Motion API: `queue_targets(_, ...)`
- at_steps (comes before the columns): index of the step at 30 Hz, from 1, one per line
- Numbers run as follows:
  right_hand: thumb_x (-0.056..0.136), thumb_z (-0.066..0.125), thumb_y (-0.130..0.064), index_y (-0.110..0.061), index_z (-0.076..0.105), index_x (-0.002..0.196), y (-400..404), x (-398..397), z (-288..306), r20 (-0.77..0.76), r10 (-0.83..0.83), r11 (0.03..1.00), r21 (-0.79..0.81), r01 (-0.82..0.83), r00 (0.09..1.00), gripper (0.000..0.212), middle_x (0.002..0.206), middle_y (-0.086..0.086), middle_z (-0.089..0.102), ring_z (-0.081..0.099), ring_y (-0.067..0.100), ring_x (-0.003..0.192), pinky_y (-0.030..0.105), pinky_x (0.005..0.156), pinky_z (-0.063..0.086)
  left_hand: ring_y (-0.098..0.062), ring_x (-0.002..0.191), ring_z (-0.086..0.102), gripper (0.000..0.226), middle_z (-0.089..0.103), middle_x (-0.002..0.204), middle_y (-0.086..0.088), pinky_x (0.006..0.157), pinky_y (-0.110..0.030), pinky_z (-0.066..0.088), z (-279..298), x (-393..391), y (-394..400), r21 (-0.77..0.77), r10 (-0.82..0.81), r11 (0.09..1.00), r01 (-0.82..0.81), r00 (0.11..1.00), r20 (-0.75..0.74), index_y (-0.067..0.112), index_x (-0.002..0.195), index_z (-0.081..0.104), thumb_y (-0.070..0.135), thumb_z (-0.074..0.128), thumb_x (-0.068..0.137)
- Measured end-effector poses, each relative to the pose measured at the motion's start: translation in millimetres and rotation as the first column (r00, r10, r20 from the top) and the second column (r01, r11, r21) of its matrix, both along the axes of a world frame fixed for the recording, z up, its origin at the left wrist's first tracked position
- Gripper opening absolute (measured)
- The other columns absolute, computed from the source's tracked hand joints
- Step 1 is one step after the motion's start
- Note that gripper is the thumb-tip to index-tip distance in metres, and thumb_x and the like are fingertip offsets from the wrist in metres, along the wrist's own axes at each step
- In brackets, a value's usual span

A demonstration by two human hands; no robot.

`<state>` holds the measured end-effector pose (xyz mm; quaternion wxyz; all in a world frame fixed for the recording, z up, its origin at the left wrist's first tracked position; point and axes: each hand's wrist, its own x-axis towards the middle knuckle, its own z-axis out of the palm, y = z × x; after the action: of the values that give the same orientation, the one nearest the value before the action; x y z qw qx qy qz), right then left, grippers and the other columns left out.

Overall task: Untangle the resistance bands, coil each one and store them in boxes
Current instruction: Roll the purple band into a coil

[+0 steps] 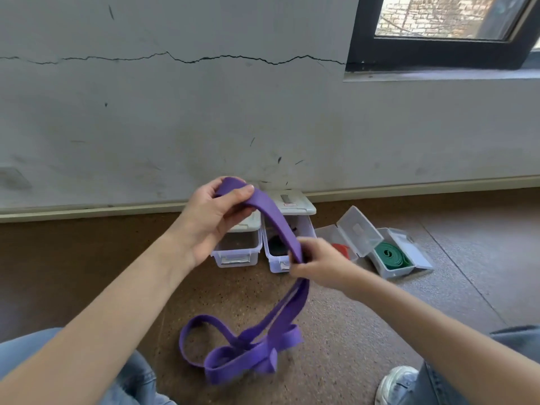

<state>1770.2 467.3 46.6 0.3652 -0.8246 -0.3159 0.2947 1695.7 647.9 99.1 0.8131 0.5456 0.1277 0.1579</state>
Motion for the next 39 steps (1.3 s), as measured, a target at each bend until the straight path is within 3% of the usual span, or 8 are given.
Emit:
queue_targets(5, 0.073, 0.065, 0.006, -0.014, 0.06, 0.073, -20.1, 40.0, 60.0, 0.148, -0.37, 0.852, 0.448, 0.271, 0.917, 0.02, 0.066, 0.001, 0.059, 0.051, 0.008, 0.058, 0.013, 0.057, 0.042, -0.01, 0.087, 0.069, 0.029, 0.063, 0.11, -0.006, 0.074, -0.024, 0.054, -18.9, -4.2, 11.3, 0.444, -0.065, 0.849, 0.285, 0.892, -0.448, 0.017, 0.106, 0.055, 0.019, 0.07, 0.081)
queue_targets(9, 0.066, 0.071, -0.006, -0.01, 0.061, 0.078, -11.7, 23.5, 59.9, 0.464, -0.08, 0.989, 0.15, 0.011, 0.882, 0.016, 0.063, -0.003, 0.057, 0.048, 0.004, 0.056, 0.013, 0.056, 0.04, 0.0, 0.127, 0.042, 0.058, 0.05, 0.135, 0.015, 0.106, -0.026, 0.036, -13.9, -2.5, -8.6, 0.456, -0.392, 0.703, 0.546, 0.832, -0.392, 0.041, 0.121, 0.049, 0.035, 0.076, 0.07)
queue_targets(15, 0.069, 0.072, -0.007, -0.018, 0.051, 0.082, -2.4, 23.4, 51.2, 0.441, -0.035, 0.987, 0.155, -0.037, 0.897, 0.027, 0.068, -0.012, 0.051, 0.047, 0.004, 0.061, 0.013, 0.058, 0.037, 0.001, 0.066, 0.055, 0.022, 0.06, 0.076, 0.009, 0.063, -0.008, 0.04, -8.5, 10.2, -43.5, 0.785, -0.165, 0.581, 0.213, 0.976, -0.143, 0.025, 0.088, 0.058, 0.012, 0.073, 0.078)
queue_targets(21, 0.076, 0.064, 0.002, -0.009, 0.055, 0.08, -5.4, 11.6, -2.0, 0.009, 0.153, 0.988, 0.011, -0.153, 0.988, 0.015, 0.075, 0.002, 0.057, 0.058, 0.014, 0.073, 0.027, 0.068, 0.053, 0.001, 0.063, 0.054, 0.02, 0.061, 0.066, 0.013, 0.058, -0.009, 0.043, 19.2, -3.9, -26.1, 0.627, -0.307, 0.751, 0.207, 0.95, 0.053, 0.021, 0.08, 0.061, 0.021, 0.078, 0.068)
queue_targets(24, 0.081, 0.063, -0.006, -0.014, 0.054, 0.075, -6.0, 17.5, -12.2, 0.071, 0.009, 0.999, -0.039, -0.006, 0.997, 0.014, 0.07, -0.001, 0.054, 0.056, 0.013, 0.068, 0.021, 0.064, 0.049, -0.003, 0.063, 0.054, 0.018, 0.059, 0.063, 0.014, 0.058, -0.009, 0.042, 12.9, -4.7, -6.1, 0.617, -0.194, 0.768, 0.172, 0.981, -0.033, 0.021, 0.08, 0.062, 0.03, 0.071, 0.067)
queue_targets(30, 0.068, 0.069, -0.006, -0.023, 0.044, 0.057, -1.8, 21.2, 38.6, 0.463, -0.112, 0.98, 0.198, 0.021, 0.879, 0.031, 0.052, -0.011, 0.043, 0.042, 0.002, 0.049, 0.014, 0.049, 0.032, 0.007, 0.1, 0.055, 0.072, 0.055, 0.109, 0.02, 0.084, -0.007, 0.041, -15.4, -13.5, -0.8, 0.745, -0.255, 0.376, 0.55, 0.835, -0.488, 0.038, 0.117, 0.042, 0.037, 0.085, 0.059)
queue_targets(35, 0.069, 0.068, -0.001, -0.005, 0.058, 0.077, 3.2, 14.7, 31.5, 0.464, 0.022, 0.994, 0.085, -0.069, 0.886, 0.013, 0.067, 0.0, 0.054, 0.045, 0.013, 0.061, 0.027, 0.057, 0.031, -0.009, 0.072, 0.056, 0.02, 0.06, 0.075, 0.002, 0.074, -0.034, 0.049, -19.3, -7.2, -40.7, 0.815, -0.224, 0.459, 0.355, 0.933, -0.281, 0.018, 0.086, 0.059, 0.01, 0.074, 0.076)
queue_targets(39, 0.077, 0.066, -0.001, -0.008, 0.054, 0.076, -6.4, 11.2, -1.6, 0.105, 0.107, 0.993, 0.041, -0.112, 0.989, 0.014, 0.071, 0.002, 0.055, 0.053, 0.013, 0.068, 0.031, 0.07, 0.048, -0.005, 0.052, 0.049, 0.01, 0.054, 0.055, 0.011, 0.062, -0.02, 0.047, 15.9, -8.5, -34.6, 0.508, -0.278, 0.833, 0.218, 0.96, 0.044, 0.016, 0.074, 0.059, 0.006, 0.056, 0.073)
